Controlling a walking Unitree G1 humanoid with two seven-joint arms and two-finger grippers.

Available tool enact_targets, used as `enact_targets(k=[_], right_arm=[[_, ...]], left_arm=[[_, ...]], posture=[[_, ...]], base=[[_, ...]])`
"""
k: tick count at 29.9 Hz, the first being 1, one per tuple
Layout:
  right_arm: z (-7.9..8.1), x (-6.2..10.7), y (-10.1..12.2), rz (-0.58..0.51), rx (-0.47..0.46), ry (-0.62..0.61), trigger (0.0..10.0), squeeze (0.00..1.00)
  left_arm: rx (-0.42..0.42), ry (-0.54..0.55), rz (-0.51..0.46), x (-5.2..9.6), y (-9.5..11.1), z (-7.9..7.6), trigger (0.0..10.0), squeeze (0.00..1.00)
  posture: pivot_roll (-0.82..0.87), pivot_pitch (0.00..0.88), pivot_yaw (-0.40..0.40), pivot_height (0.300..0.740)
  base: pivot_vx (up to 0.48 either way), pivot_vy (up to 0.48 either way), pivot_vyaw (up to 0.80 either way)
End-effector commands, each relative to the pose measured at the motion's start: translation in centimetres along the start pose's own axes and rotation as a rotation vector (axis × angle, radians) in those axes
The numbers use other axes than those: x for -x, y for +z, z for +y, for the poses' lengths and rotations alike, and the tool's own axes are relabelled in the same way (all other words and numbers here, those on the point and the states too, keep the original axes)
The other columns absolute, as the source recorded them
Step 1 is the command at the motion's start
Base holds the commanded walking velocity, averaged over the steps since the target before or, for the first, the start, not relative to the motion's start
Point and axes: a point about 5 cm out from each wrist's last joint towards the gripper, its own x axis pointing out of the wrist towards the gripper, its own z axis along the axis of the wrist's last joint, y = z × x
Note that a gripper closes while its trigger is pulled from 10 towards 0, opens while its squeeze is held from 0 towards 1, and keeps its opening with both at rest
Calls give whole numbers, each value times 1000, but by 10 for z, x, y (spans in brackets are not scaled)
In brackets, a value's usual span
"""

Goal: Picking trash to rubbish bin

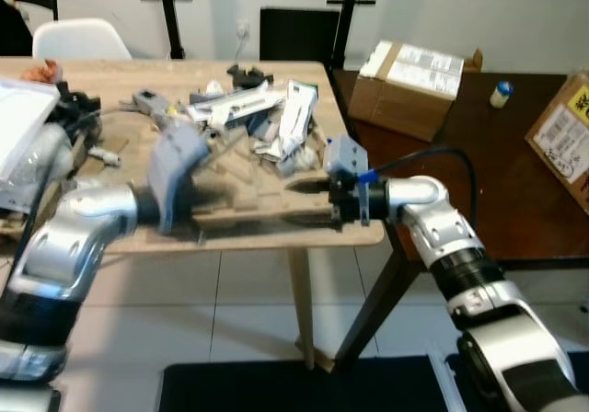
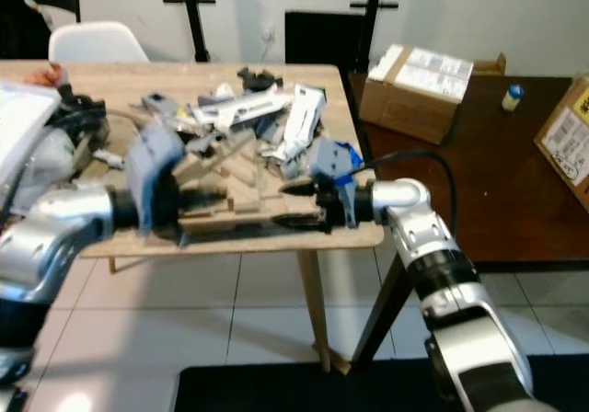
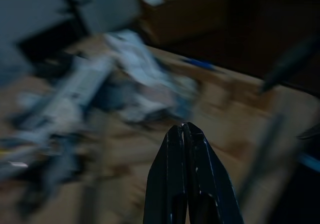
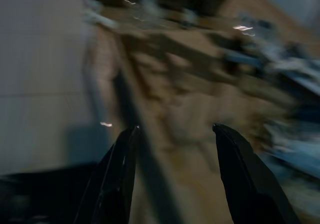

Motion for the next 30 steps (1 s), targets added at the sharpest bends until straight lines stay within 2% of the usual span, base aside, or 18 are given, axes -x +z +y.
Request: enact_targets(k=[1,6,7,10,13,16,18,19,21,26,29,30], right_arm=[[-1,2,-16,95,27,-85,10000,0],[-4,3,-21,141,46,-129,10000,0],[-5,3,-24,184,81,-164,10000,0],[-9,4,-30,229,106,-235,10000,0],[-11,3,-30,204,75,-254,10000,0],[-10,3,-26,148,33,-215,10000,0],[-8,3,-29,167,51,-188,10000,0],[-7,2,-35,222,94,-204,10000,0],[-7,1,-39,256,118,-236,10000,0],[-7,-4,-41,264,127,-283,10000,0],[-12,-8,-41,268,113,-373,10000,0],[-14,-8,-39,254,83,-402,8000,0]], left_arm=[[-5,59,51,1,-12,4,10000,0],[-3,69,62,1,-14,5,10000,0],[-9,72,64,0,-16,4,10000,0],[-25,64,71,-3,-18,1,10000,0],[-23,62,66,-6,-20,0,10000,0],[-9,56,56,-6,-21,-1,10000,0],[-7,56,55,-6,-21,-2,10000,0],[-8,53,58,-6,-23,-3,10000,0],[-4,60,55,-6,-24,-3,10000,0],[-7,63,53,-8,-25,-5,10000,0],[-11,60,55,-8,-26,-5,10000,0],[-10,61,54,-8,-26,-5,10000,0]], posture=[[53,83,-13,740],[50,85,-11,740],[45,84,-4,740],[47,82,-3,740],[48,84,-2,740],[49,84,-4,740],[47,85,-4,740],[46,85,-5,740],[46,86,-6,740],[44,87,-4,740],[43,89,-3,740],[43,89,-3,740]], base=[[0,0,0],[0,0,0],[0,0,0],[0,0,0],[0,0,0],[0,0,0],[0,0,0],[0,0,0],[0,0,0],[0,0,0],[0,0,0],[0,0,0]])
